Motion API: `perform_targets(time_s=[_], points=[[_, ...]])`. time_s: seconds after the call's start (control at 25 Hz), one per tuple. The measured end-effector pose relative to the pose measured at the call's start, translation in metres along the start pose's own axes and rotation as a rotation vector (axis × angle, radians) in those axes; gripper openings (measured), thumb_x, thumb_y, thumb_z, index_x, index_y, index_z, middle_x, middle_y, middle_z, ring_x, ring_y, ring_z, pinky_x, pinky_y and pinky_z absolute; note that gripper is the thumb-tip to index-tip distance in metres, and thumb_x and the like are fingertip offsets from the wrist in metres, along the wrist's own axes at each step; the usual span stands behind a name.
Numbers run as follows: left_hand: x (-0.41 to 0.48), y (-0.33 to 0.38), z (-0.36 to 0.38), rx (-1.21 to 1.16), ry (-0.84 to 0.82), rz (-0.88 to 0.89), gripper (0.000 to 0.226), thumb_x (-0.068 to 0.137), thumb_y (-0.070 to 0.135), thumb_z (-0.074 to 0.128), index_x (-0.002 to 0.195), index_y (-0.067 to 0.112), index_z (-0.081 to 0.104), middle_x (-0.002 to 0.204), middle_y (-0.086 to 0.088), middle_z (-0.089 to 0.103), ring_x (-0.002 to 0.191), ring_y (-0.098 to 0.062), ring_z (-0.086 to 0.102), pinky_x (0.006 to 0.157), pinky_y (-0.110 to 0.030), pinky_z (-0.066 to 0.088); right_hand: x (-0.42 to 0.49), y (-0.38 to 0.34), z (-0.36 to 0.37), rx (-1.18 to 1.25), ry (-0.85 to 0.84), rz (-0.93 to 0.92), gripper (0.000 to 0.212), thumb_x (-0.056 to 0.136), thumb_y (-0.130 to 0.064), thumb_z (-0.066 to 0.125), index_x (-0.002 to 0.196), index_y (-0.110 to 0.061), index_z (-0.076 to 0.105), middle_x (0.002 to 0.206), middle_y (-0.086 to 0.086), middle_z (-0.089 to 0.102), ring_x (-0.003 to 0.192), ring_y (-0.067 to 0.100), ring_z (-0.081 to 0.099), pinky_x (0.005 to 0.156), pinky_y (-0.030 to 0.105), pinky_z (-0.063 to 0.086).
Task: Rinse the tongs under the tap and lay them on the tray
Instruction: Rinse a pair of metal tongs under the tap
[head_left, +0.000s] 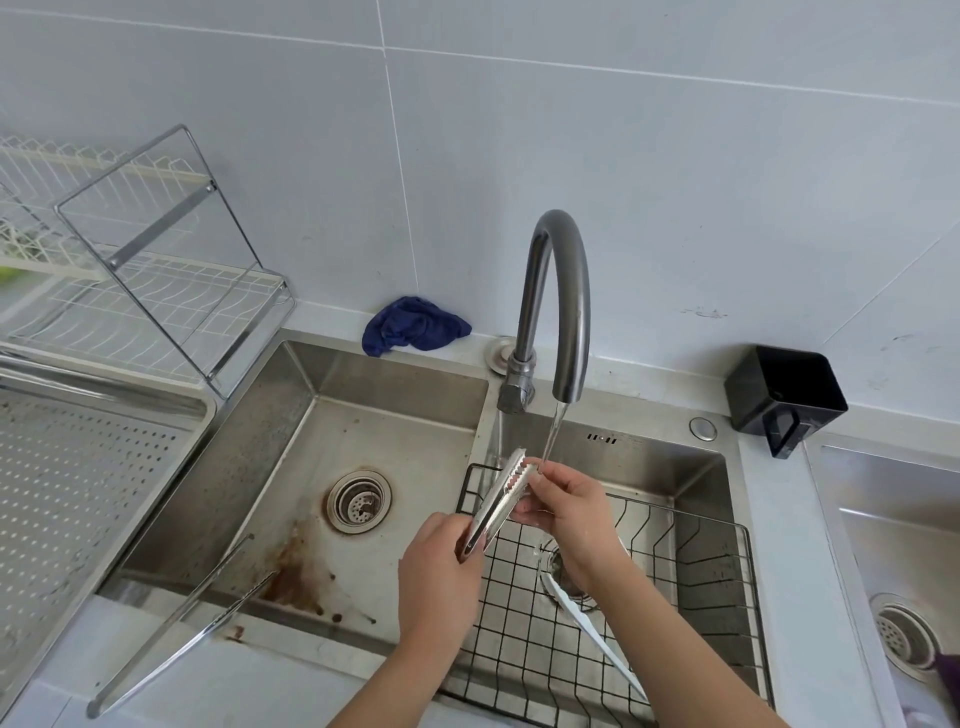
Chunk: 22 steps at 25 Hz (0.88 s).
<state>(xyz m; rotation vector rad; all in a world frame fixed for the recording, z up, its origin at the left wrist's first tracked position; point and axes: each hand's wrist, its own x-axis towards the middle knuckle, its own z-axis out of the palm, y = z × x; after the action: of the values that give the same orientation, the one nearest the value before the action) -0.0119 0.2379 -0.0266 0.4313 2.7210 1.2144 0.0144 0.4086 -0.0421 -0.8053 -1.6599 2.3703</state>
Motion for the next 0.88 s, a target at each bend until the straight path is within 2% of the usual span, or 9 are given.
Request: perform_targets(time_s=[0.16,0.28,0.36,0.48,0.56,0.64,0.68,0.8,0.88], points=[[-0.005,-0.005,-0.001,0.081,-0.025,0.027,0.01,0.087,0.011,0.075,0.085,0.019,0.069,0.078,0.011,0.054,0.06,-0.007,0.051,0.054,-0.015,0.037,-0.005,0.003,0.005,-0.046,0.096,0.029,0.027,0.102,-0.005,0.053,0.097,-0.011,0.078,0.073,0.014,0.073,0.059,0.019,0.069,0.07,0.045,0.065],[-0.009,-0.005,0.003,0.102,-0.04,0.054,0.015,0.084,0.005,0.074,0.085,0.018,0.069,0.08,0.01,0.056,0.062,-0.009,0.052,0.055,-0.017,0.04,-0.003,0.003,0.012,-0.175,0.192,0.009,0.029,0.103,-0.012,0.051,0.087,-0.006,0.075,0.068,0.015,0.073,0.053,0.021,0.068,0.062,0.047,0.065],[-0.008,-0.006,0.003,0.088,-0.023,0.02,0.015,0.084,0.006,0.075,0.082,0.019,0.068,0.076,0.011,0.054,0.06,-0.007,0.051,0.053,-0.015,0.038,-0.003,0.0,0.012,-0.149,0.167,0.036,0.029,0.104,-0.016,0.052,0.087,-0.006,0.074,0.068,0.014,0.073,0.055,0.02,0.067,0.062,0.043,0.064],[0.0,-0.007,0.004,0.046,-0.003,-0.025,0.022,0.084,0.011,0.078,0.074,0.025,0.064,0.069,0.01,0.053,0.058,-0.005,0.049,0.055,-0.013,0.041,-0.003,-0.004,0.008,-0.016,0.035,0.099,0.022,0.099,-0.003,0.051,0.098,-0.005,0.073,0.077,0.013,0.074,0.06,0.018,0.064,0.066,0.037,0.062],[0.009,-0.006,0.007,-0.063,-0.024,-0.082,0.023,0.086,0.015,0.077,0.071,0.025,0.065,0.066,0.006,0.059,0.059,-0.01,0.055,0.057,-0.019,0.048,0.0,-0.008,0.005,0.036,0.005,0.112,0.017,0.101,-0.006,0.054,0.108,-0.002,0.069,0.087,0.013,0.076,0.061,0.017,0.062,0.065,0.034,0.06],[0.016,-0.002,0.011,-0.211,-0.085,-0.161,0.016,0.088,0.016,0.075,0.075,0.022,0.07,0.068,0.0,0.066,0.065,-0.023,0.064,0.063,-0.042,0.059,0.005,-0.014,0.004,0.066,0.02,0.103,0.018,0.104,-0.015,0.054,0.107,-0.003,0.067,0.089,0.014,0.075,0.061,0.015,0.06,0.062,0.032,0.058],[0.018,0.0,0.012,-0.269,-0.105,-0.19,0.014,0.089,0.016,0.075,0.077,0.023,0.072,0.069,-0.002,0.068,0.067,-0.026,0.066,0.063,-0.048,0.061,0.007,-0.018,0.004,0.08,0.018,0.095,0.017,0.104,-0.017,0.055,0.105,-0.005,0.067,0.088,0.013,0.074,0.062,0.015,0.06,0.062,0.031,0.057],[0.024,0.002,0.018,-0.417,-0.171,-0.246,0.017,0.091,0.015,0.072,0.08,0.028,0.075,0.065,0.002,0.068,0.061,-0.021,0.064,0.06,-0.047,0.061,0.005,-0.029,0.005,0.035,-0.087,0.047,0.006,0.098,-0.012,0.063,0.093,-0.011,0.067,0.076,0.007,0.066,0.067,0.015,0.058,0.064,0.03,0.05],[0.029,0.006,0.022,-0.55,-0.268,-0.289,0.02,0.094,0.015,0.069,0.078,0.025,0.076,0.063,-0.004,0.066,0.053,-0.02,0.058,0.049,-0.038,0.054,0.003,-0.033,0.008,-0.047,-0.137,0.009,0.01,0.097,-0.009,0.064,0.088,-0.012,0.063,0.065,0.003,0.058,0.06,0.014,0.053,0.061,0.028,0.046]])
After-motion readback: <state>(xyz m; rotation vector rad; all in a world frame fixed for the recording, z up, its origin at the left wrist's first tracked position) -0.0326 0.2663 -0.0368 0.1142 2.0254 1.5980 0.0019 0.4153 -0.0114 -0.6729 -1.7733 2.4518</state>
